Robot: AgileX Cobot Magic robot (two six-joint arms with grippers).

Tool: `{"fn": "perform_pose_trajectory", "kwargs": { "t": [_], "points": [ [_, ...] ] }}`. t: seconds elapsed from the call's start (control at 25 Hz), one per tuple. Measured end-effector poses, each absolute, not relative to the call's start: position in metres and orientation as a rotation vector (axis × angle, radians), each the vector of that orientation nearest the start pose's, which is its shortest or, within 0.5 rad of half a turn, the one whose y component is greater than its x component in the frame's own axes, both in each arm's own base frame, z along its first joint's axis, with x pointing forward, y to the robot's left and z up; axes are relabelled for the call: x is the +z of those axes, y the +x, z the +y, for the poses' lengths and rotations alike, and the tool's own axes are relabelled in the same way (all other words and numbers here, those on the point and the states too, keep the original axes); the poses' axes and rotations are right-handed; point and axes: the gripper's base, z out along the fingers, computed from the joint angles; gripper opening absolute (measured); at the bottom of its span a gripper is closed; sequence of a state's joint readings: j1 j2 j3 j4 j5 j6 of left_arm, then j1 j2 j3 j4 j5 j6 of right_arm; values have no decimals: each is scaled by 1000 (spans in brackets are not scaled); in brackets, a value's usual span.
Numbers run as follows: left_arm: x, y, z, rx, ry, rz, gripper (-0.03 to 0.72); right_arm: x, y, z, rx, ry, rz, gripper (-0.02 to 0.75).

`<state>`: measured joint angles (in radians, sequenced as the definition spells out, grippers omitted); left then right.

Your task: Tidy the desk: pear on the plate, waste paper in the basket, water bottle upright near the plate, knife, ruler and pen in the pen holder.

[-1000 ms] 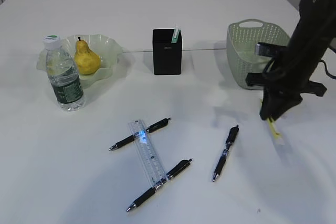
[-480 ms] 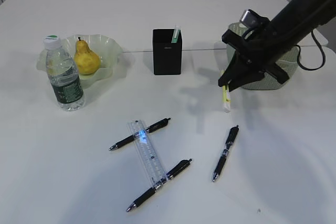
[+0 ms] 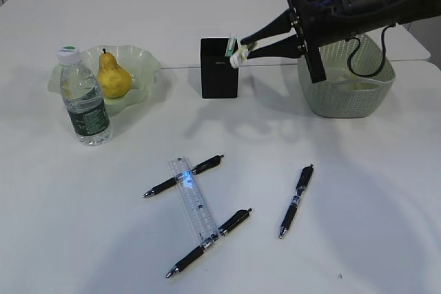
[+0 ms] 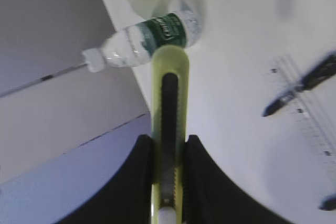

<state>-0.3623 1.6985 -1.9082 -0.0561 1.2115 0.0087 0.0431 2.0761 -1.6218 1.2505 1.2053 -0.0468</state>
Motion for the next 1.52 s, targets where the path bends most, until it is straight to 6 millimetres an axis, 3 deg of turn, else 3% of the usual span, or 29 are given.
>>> {"fn": "perform_pose_trajectory", "kwargs": {
  "t": [0.24, 0.48, 1.0, 1.28, 1.52],
  "points": [
    [421, 338, -133, -203, 508, 2442, 268, 262, 434, 112, 1967, 642, 2378, 125],
    [421, 338, -133, -186, 557, 2429, 268, 271, 437, 115, 2093, 697, 2257, 125],
    [421, 338, -133, -131, 713, 2385, 268, 272, 438, 116, 2187, 962, 2250, 127],
    [405, 349, -139, -107, 878, 2368, 268, 272, 438, 116, 2193, 985, 2250, 130],
    [401, 359, -145, -111, 911, 2264, 268, 272, 438, 116, 2196, 988, 2248, 130]
  ]
}}
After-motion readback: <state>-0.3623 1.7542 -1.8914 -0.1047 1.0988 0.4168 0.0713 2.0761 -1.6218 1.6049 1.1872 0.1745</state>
